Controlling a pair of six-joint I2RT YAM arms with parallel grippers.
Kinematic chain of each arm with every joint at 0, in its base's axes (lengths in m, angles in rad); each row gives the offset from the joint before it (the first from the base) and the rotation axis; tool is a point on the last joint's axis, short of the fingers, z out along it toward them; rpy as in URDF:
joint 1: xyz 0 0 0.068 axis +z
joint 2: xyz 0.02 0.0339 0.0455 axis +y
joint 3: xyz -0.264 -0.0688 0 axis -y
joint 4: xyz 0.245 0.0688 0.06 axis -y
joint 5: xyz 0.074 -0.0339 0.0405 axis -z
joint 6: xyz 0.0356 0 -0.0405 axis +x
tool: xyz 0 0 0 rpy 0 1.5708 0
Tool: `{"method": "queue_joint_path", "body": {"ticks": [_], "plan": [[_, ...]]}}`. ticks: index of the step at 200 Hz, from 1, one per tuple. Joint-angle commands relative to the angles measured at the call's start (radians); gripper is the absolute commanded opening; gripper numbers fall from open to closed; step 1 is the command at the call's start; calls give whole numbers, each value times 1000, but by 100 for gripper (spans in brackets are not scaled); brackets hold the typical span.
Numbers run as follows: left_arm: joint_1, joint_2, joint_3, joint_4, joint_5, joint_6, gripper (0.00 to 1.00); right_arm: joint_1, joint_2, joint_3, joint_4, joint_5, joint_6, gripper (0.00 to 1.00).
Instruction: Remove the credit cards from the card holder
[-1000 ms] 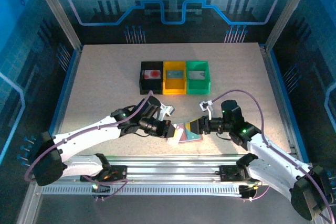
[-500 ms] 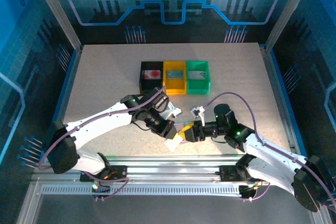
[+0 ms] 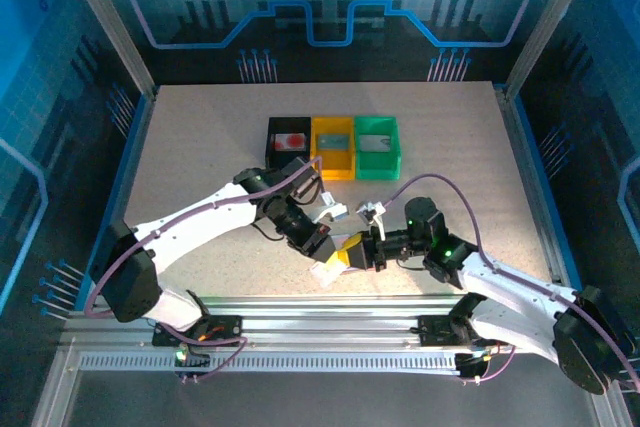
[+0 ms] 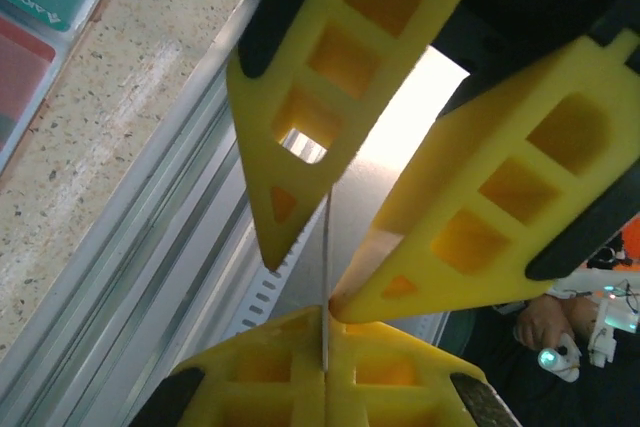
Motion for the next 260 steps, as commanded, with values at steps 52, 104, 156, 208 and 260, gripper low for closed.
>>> {"method": "queue_joint_path", "body": {"ticks": [52, 104, 156, 208, 260], "plan": [[49, -26, 62, 16, 70, 86, 29, 17, 52, -5, 119, -46, 62, 0], [123, -213, 38, 149, -102, 34, 61, -46, -49, 48, -70, 92, 27, 0], [187, -498, -208, 446, -524, -42, 99, -164, -89, 255, -448, 429, -75, 0], [187, -610, -339, 548, -884, -38, 99, -318, 80, 458, -572, 543, -85, 0], [187, -661, -394, 602, -1045, -38, 99, -414, 285, 655, -595, 606, -69, 0]]}}
